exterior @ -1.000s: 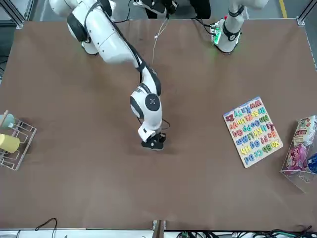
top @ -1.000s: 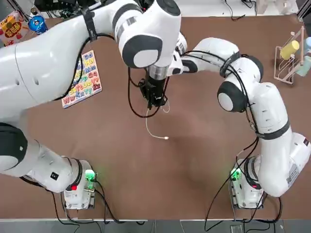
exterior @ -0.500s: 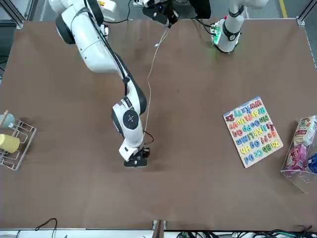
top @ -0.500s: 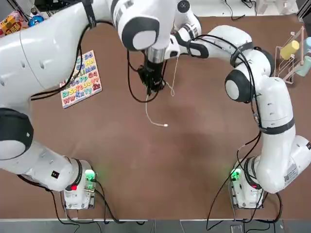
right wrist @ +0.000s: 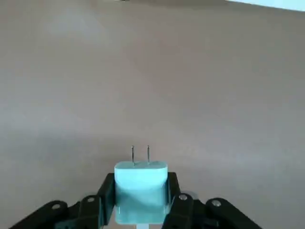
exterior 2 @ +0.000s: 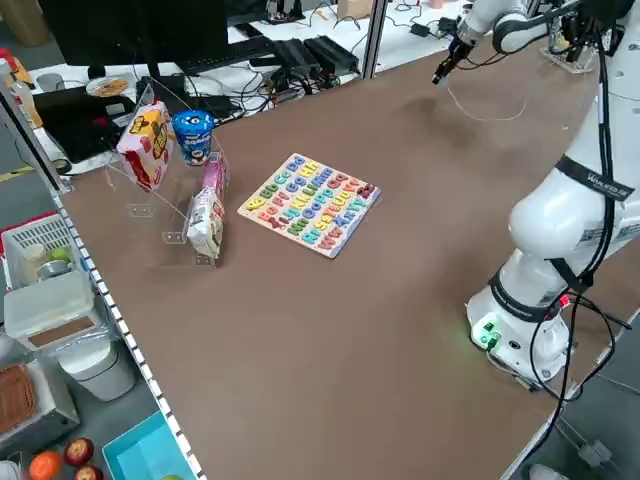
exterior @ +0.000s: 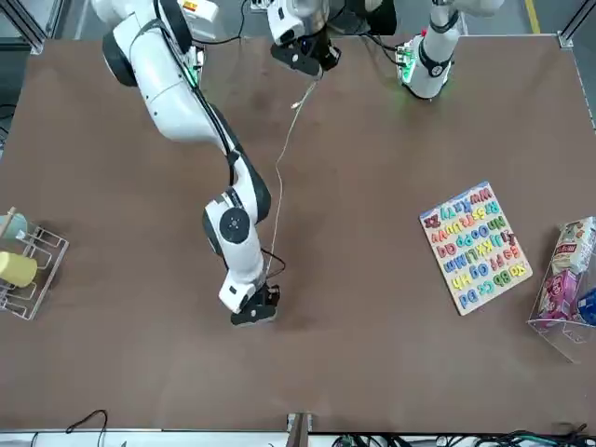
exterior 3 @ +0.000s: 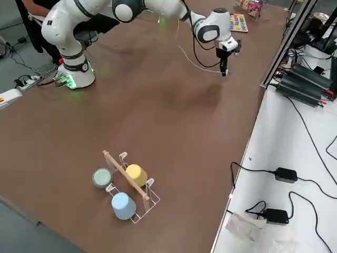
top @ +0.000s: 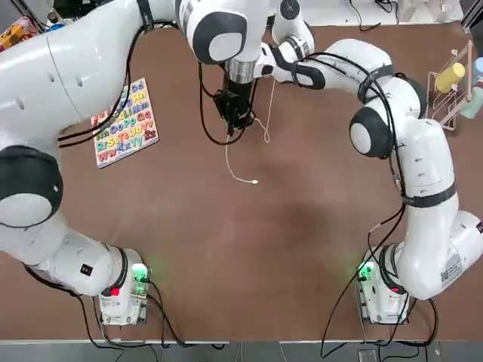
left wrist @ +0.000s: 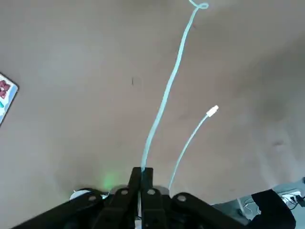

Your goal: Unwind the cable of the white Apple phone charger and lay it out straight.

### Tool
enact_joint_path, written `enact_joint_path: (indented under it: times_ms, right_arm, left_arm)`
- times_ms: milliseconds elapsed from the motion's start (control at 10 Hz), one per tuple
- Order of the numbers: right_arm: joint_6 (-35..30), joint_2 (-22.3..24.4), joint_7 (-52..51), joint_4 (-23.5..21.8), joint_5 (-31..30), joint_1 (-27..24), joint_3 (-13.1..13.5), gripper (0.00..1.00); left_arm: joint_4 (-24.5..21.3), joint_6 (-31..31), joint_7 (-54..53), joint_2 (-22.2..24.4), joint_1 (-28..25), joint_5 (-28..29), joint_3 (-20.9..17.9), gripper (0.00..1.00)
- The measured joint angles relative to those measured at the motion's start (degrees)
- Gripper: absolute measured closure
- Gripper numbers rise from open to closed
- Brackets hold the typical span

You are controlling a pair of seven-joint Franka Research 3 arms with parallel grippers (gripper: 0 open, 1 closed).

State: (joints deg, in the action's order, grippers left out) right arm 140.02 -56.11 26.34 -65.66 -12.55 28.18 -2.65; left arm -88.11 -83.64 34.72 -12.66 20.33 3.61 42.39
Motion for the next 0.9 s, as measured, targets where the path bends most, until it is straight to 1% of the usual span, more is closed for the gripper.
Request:
enact_joint_path:
  times_ms: [300,900]
  right_arm:
    - [3.7,-2.1,-1.4,0.2,0.0,-0.1,0.1,0.53]
    - [4.1,-4.7,-2.5,0.8,0.0,-0.1,0.1,0.53]
  left_arm:
    - [0.1,0.2,0.0,-0.5,0.7,0.0,0.4,0.96]
    - [-0.4,2.3,2.2,-0.9,5.4,-0.8,0.9,0.96]
